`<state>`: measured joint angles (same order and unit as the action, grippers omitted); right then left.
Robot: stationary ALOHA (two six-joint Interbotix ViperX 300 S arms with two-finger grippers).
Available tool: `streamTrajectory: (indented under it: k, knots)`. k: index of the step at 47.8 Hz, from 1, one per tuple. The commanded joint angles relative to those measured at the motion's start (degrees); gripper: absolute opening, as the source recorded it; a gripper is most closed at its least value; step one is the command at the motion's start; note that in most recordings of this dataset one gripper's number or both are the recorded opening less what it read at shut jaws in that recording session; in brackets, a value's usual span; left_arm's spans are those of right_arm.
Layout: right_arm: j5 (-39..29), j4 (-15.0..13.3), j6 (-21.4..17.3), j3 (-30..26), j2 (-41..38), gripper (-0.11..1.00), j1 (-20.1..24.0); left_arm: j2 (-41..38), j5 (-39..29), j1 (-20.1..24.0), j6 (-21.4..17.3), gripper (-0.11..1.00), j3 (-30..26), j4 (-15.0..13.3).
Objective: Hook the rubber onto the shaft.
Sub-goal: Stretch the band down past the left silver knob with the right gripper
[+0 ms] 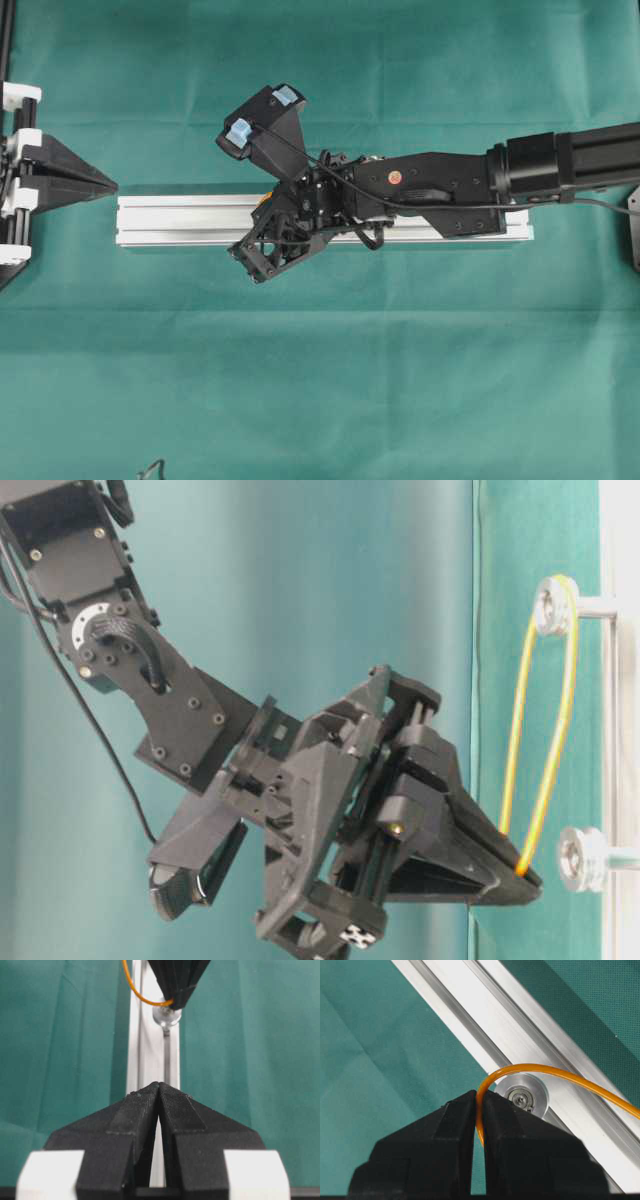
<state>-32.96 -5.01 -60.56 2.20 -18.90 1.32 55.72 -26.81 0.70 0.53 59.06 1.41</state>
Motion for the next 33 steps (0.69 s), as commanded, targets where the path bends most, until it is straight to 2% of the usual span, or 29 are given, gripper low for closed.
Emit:
streamTrajectory:
  k: [1,33]
  knots:
    - [0.2,0.4,0.0,-2.0,0.9,0.07,-0.2,-0.3,0.4,-0.1,0.1,0.00,-1.6,0.1]
    - [0.4,6.2,0.2,-3.8,-2.0,0.07,-1.3,-0.3,0.3,-0.1,0.2,0.00,-1.5,0.1]
